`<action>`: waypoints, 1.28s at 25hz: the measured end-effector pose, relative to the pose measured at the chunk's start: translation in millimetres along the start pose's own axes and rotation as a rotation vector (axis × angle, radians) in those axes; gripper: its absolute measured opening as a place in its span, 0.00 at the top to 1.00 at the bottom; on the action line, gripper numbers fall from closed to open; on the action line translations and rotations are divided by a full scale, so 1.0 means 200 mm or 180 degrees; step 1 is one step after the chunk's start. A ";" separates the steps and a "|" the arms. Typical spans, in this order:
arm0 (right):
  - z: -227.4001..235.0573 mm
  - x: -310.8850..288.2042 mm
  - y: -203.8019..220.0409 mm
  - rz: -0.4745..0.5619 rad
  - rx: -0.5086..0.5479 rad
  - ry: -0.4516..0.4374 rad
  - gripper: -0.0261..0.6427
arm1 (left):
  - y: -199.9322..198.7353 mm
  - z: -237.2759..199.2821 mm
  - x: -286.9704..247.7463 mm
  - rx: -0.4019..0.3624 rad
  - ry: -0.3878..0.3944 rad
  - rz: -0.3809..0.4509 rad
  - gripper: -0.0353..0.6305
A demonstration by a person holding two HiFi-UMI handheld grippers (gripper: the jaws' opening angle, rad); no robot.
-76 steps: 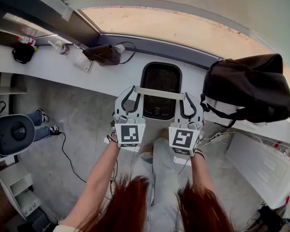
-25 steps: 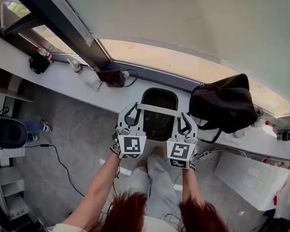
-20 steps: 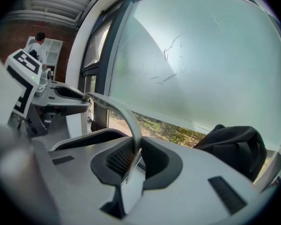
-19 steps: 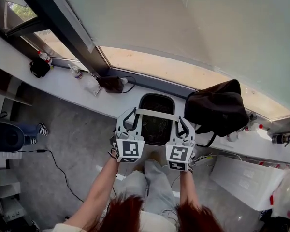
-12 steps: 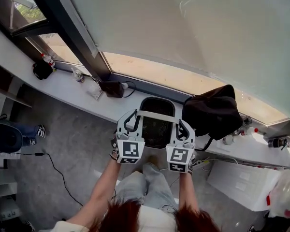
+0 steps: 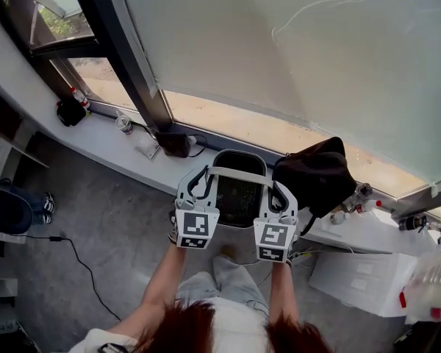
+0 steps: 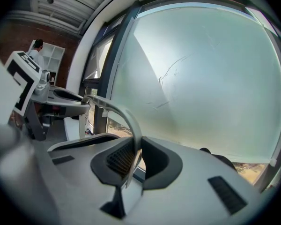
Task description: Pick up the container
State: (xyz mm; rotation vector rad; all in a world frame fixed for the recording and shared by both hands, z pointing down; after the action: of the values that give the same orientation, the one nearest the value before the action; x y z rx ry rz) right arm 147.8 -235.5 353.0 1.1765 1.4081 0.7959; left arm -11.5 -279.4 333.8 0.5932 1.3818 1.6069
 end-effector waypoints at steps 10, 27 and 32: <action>-0.08 0.23 -0.26 0.0189 0.0066 0.0042 0.87 | -0.22 -0.09 0.26 0.0049 0.0053 0.0120 0.83; -0.25 0.69 -0.58 0.0581 0.0060 0.0201 0.88 | -0.54 -0.18 0.76 -0.0066 0.0168 0.0457 0.83; -0.29 0.84 -0.66 0.0756 0.0105 0.0259 0.88 | -0.60 -0.16 0.93 -0.0100 0.0229 0.0579 0.83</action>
State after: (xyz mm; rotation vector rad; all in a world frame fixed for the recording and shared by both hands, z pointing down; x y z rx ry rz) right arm 73.9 -105.4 190.0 1.3673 1.3673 0.9987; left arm -88.3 -140.7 176.1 0.6637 1.3848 1.8071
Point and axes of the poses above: the fingertips, and each gripper's own axes: x backward along the fingers, z to its right, y out of its underside, the point moved 2 cm from there along x, backward along the fingers, and after that the axes turned 2 degrees about -x, right-handed, at the moved point
